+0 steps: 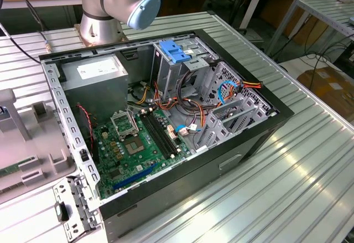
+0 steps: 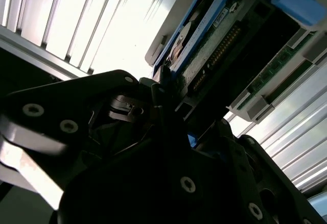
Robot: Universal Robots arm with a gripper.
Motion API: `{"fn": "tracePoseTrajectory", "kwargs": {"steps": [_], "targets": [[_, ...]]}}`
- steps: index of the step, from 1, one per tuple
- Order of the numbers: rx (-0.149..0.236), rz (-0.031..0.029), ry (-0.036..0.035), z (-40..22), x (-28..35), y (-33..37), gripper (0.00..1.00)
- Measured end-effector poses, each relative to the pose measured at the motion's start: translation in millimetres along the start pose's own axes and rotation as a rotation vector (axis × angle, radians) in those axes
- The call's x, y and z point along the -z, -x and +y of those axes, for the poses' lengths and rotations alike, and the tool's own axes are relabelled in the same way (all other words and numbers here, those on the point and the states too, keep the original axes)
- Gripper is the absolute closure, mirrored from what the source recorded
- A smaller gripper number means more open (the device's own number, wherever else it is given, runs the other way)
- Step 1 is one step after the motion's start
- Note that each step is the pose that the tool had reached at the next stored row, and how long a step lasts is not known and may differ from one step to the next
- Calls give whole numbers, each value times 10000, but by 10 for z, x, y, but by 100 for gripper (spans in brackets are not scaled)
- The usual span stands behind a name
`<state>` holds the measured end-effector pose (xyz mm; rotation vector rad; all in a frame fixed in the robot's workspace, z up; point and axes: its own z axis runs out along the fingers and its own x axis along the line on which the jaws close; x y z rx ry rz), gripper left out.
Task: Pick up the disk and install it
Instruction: 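Pick up the disk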
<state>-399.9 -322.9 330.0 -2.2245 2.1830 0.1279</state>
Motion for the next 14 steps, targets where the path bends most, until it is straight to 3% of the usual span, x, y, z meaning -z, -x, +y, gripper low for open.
{"fn": "tracePoseTrajectory", "kwargs": {"steps": [14], "targets": [[0,0,0,8,191,14,64]]}}
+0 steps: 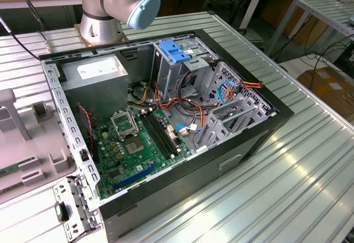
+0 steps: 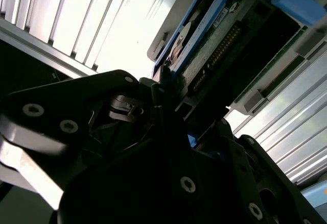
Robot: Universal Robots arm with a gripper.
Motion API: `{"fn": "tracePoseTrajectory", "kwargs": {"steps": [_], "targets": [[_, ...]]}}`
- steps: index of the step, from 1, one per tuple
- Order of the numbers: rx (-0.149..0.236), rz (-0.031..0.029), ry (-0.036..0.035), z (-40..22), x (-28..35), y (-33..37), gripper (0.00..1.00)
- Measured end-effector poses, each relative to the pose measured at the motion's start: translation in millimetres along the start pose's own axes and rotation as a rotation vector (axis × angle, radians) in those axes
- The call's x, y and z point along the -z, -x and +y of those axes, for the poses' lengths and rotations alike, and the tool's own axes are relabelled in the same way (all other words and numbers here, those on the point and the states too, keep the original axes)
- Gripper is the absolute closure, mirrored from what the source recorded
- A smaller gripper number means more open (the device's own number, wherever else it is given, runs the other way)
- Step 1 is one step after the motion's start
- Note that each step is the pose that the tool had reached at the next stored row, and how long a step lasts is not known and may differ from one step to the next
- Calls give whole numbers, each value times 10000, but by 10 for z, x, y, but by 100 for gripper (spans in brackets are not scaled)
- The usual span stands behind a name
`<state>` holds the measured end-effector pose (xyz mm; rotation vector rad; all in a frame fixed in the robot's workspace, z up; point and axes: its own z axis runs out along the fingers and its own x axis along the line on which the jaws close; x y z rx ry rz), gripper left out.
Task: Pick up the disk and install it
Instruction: 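Pick up the disk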
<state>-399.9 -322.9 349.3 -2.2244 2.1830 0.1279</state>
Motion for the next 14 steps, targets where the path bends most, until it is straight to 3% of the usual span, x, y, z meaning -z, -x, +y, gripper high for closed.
{"fn": "tracePoseTrajectory", "kwargs": {"steps": [14], "targets": [[0,0,-1,7,157,12,64]]}}
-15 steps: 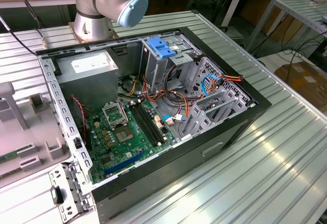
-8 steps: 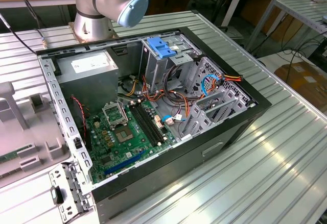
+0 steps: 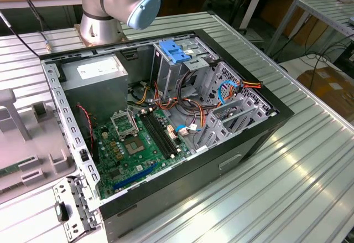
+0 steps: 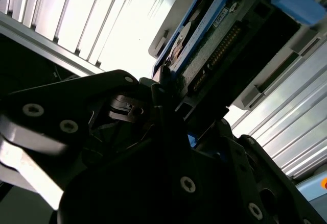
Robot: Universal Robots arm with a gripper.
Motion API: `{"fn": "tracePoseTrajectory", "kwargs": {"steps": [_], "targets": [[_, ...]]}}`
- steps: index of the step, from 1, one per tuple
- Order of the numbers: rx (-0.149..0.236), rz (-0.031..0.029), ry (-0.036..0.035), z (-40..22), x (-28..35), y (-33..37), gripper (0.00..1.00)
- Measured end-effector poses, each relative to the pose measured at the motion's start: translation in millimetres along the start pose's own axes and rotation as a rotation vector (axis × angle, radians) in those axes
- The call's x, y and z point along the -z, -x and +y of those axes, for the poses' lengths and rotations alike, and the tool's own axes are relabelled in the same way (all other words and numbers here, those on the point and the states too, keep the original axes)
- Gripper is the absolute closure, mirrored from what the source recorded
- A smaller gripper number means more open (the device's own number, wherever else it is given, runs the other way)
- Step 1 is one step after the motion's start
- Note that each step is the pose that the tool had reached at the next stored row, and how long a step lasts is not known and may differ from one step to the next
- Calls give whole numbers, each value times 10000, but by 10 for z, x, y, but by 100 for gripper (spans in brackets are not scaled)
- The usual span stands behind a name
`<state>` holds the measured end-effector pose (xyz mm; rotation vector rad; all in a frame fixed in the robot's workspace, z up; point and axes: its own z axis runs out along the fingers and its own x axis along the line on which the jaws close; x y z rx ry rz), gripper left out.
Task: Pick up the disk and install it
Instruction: 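Pick up the disk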
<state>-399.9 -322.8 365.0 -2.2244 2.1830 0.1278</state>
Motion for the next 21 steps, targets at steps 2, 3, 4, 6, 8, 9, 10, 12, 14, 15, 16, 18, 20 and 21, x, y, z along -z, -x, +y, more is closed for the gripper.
{"fn": "tracePoseTrajectory", "kwargs": {"steps": [2,3,4,6,8,9,10,12,14,15,16,18,20,21], "targets": [[0,1,1,1,17,1,64],[0,0,1,1,25,2,64],[0,0,1,1,33,2,64],[0,0,1,2,51,4,64],[0,0,1,3,84,6,64],[0,1,2,4,93,7,64],[1,0,1,4,103,8,64],[0,0,1,5,123,9,64],[1,1,1,6,155,12,64],[0,1,1,7,167,12,64],[1,0,1,7,187,14,64],[0,0,0,9,214,16,64],[1,1,1,9,237,18,64],[1,0,0,10,243,18,64]]}}
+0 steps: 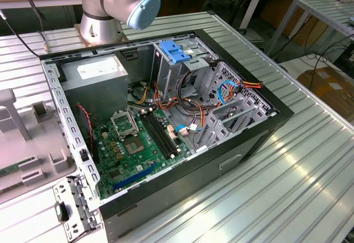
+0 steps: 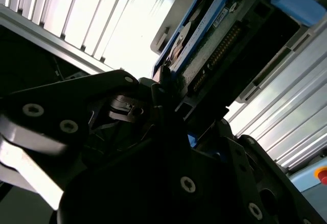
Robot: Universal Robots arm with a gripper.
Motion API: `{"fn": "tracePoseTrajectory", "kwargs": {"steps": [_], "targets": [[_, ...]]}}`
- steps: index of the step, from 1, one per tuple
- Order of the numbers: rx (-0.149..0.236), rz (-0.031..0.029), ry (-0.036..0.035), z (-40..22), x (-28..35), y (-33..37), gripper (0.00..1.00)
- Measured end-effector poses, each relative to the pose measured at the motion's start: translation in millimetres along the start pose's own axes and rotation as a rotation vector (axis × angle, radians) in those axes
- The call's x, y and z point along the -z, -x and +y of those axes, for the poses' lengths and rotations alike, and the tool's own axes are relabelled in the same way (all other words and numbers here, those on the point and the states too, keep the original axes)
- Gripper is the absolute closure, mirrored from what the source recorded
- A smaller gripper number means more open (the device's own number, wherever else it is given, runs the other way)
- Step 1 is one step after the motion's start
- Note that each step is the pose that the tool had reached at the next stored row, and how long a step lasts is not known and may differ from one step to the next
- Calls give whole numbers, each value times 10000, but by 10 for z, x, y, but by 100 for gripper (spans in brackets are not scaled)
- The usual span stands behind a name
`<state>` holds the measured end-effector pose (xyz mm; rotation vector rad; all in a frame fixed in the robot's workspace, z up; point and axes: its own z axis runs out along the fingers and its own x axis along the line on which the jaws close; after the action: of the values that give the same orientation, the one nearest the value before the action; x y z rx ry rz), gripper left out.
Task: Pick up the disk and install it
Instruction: 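Pick up the disk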
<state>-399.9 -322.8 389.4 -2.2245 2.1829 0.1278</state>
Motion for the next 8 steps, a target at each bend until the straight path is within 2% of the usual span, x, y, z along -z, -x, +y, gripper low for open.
{"fn": "tracePoseTrajectory", "kwargs": {"steps": [8], "targets": [[-1,0,0,3,71,9,64]]}}
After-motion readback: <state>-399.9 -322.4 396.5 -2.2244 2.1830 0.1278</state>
